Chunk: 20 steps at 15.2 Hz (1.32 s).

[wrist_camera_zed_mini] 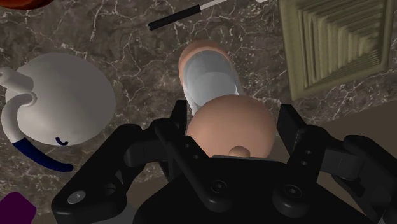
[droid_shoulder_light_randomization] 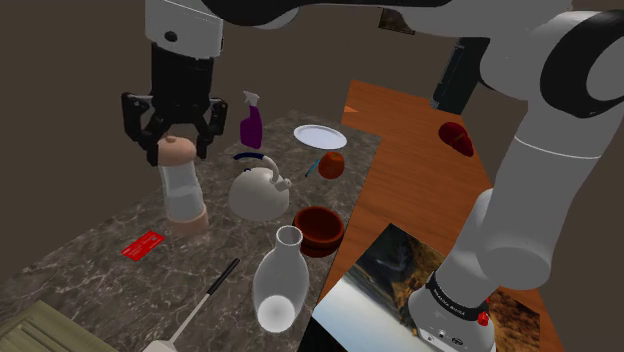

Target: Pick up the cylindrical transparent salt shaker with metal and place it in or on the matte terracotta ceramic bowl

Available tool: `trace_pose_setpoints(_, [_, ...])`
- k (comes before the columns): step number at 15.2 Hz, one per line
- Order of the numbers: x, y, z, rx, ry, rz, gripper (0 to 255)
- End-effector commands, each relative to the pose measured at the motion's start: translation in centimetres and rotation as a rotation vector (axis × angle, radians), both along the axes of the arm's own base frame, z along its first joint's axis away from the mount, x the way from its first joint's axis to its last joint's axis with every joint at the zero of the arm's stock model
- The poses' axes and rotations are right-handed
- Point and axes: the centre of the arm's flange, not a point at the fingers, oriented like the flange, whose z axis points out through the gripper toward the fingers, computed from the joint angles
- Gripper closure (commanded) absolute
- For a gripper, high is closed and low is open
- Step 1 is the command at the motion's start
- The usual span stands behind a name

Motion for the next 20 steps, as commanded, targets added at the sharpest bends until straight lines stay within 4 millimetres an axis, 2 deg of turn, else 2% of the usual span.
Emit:
trace_pose_setpoints(1, [-0.6, -1.2, 0.7, 0.0, 0.0, 0.0, 255])
trace_pose_setpoints(20, [-12.4, -22.6, 6.2, 0.0, 0.0, 0.0, 255])
